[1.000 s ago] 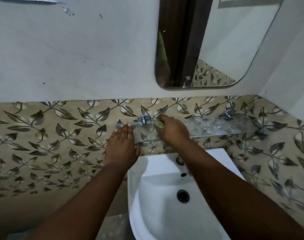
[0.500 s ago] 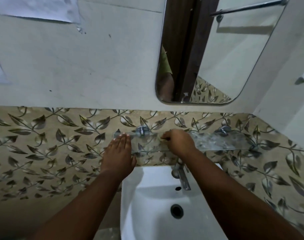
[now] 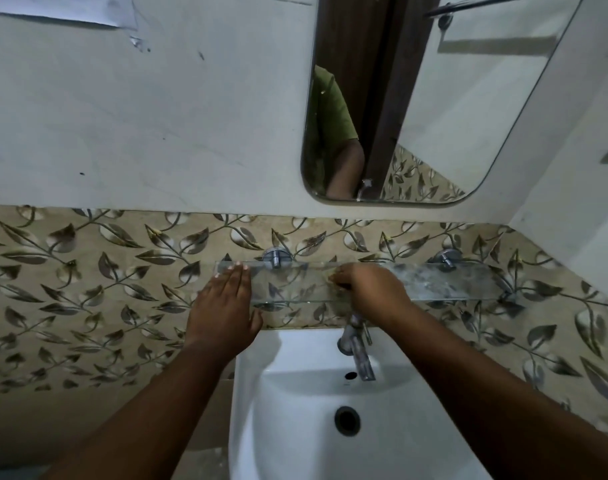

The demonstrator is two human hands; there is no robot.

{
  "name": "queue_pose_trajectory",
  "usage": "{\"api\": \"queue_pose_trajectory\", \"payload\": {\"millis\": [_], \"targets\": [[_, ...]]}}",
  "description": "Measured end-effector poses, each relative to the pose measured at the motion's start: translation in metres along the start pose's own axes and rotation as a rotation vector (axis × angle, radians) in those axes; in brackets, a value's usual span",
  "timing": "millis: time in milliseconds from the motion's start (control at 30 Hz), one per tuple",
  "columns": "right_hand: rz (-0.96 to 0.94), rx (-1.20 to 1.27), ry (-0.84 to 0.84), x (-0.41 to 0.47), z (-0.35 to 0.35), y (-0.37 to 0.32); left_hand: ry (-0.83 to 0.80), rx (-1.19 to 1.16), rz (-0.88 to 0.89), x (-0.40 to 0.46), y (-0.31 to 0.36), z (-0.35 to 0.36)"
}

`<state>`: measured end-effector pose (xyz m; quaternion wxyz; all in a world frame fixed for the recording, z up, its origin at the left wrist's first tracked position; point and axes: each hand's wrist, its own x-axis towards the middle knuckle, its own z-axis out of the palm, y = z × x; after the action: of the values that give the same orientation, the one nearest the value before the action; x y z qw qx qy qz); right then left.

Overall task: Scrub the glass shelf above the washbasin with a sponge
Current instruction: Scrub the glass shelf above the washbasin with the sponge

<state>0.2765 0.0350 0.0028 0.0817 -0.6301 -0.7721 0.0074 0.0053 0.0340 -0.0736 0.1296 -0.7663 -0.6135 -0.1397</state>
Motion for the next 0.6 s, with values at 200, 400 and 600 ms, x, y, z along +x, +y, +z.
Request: {"api": "queue_pose_trajectory", "payload": {"millis": [200, 400, 600], "targets": [[0.058, -0.006, 0.069, 0.034, 0.004, -0.019, 0.001, 0.013, 0.006, -0.001, 0.001, -0.001], [-0.161, 0.005, 0.075, 0.000, 0.010, -0.021, -0.006, 0.030, 0.030, 0.002, 0.000, -0.002], [-0.021, -0.023, 0.104, -0.020, -0.005, 0.036, -0.014, 0.028, 0.029, 0.002, 0.001, -0.002]]}}
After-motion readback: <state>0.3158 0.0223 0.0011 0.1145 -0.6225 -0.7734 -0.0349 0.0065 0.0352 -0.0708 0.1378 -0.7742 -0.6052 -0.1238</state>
